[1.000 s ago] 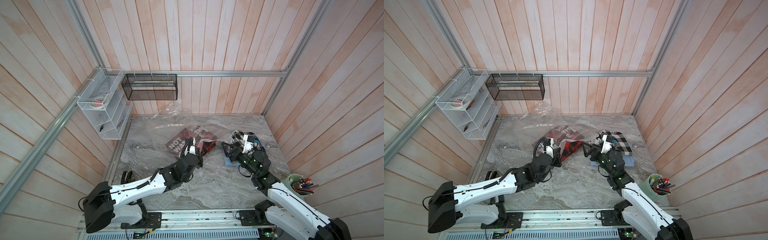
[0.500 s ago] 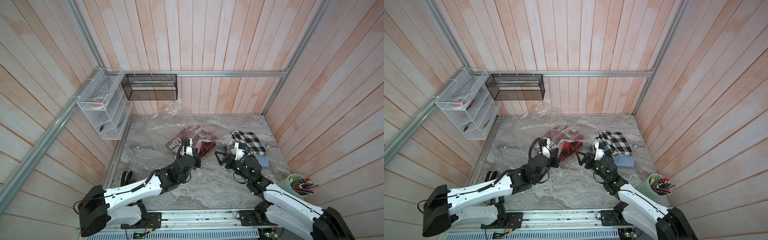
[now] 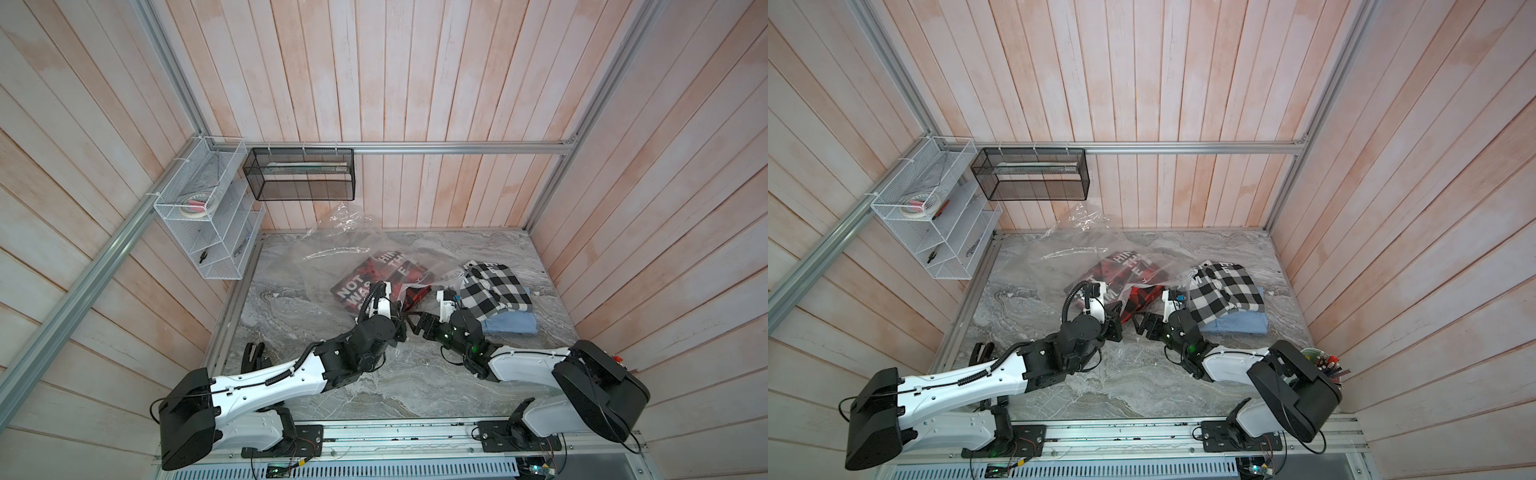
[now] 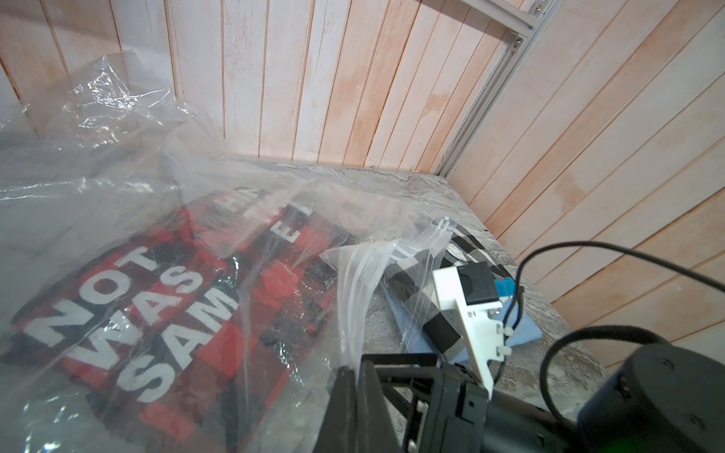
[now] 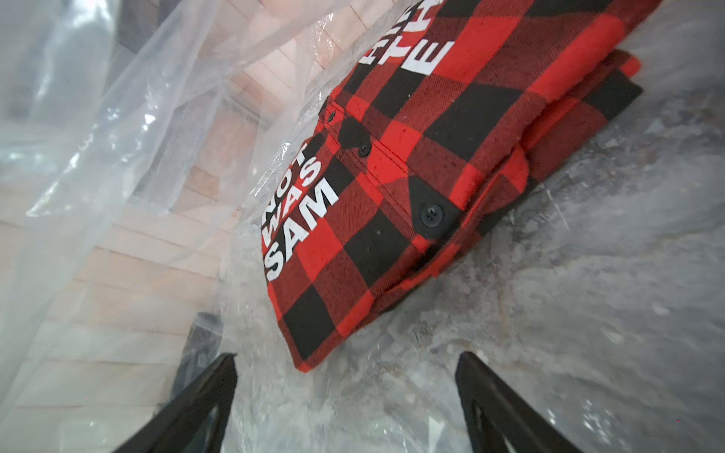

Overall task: Take the shirt out of the vacuum bag
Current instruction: Take out the shirt from the vacuum bag.

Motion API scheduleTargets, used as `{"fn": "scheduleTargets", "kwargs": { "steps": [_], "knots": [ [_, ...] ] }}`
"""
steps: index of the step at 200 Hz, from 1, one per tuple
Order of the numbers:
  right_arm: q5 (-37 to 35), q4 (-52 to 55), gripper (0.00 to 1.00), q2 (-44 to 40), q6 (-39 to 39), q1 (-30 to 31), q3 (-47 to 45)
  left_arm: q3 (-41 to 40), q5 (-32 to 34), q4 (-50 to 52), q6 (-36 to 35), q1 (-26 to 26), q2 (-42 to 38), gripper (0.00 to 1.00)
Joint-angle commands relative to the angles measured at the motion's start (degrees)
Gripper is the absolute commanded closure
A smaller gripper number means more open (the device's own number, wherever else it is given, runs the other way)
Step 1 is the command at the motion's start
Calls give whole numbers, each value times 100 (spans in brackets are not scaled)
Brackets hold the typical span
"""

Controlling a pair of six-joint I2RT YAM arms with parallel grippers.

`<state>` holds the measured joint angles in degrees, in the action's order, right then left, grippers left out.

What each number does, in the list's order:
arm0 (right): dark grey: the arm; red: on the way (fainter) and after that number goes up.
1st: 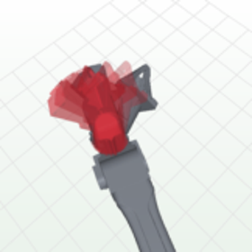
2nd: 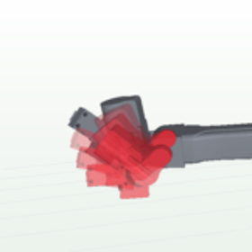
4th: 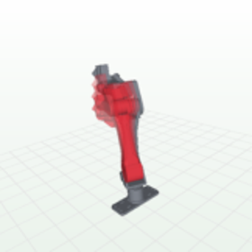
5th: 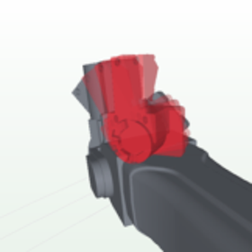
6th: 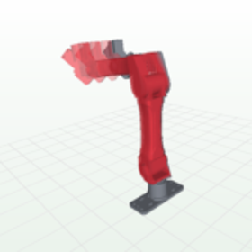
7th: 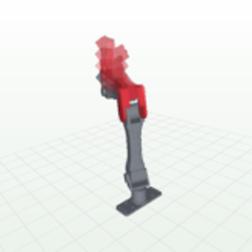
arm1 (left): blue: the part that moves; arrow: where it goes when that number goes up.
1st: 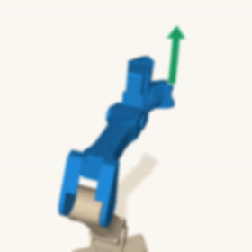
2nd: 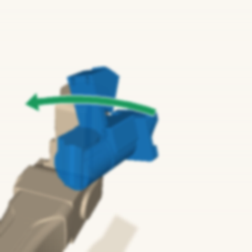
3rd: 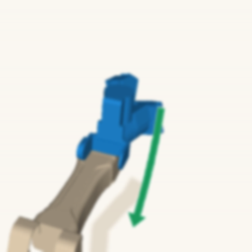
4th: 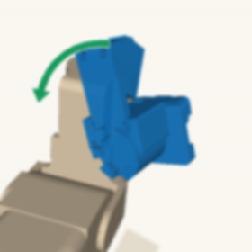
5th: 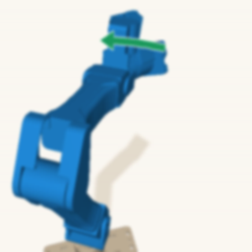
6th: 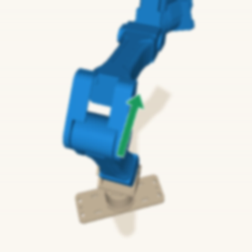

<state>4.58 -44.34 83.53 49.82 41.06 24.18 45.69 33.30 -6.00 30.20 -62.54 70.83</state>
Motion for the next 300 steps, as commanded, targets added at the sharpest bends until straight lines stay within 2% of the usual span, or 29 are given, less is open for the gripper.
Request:
{"fn": "scheduleTargets", "kwargs": {
  "steps": [1, 45, 139, 220, 300],
  "knots": [
    [39, -589, 12, 433, 134, -43, 322, -146, 97, -123, -3, -64, -3, 100],
    [556, -1369, 17, 1342, 699, -376, 414, -222, 157, -63, 18, -91, -83, 100],
    [423, -1151, 17, 2133, 575, -421, 1084, -328, 232, -39, 40, -107, -101, 100],
    [265, -1068, 18, 2018, 560, -408, 765, -426, 282, -11, 67, -109, -169, 100],
    [231, -952, 24, 2304, 449, -422, 1328, -464, 321, 3, 85, -118, -222, 100]
  ]
}}
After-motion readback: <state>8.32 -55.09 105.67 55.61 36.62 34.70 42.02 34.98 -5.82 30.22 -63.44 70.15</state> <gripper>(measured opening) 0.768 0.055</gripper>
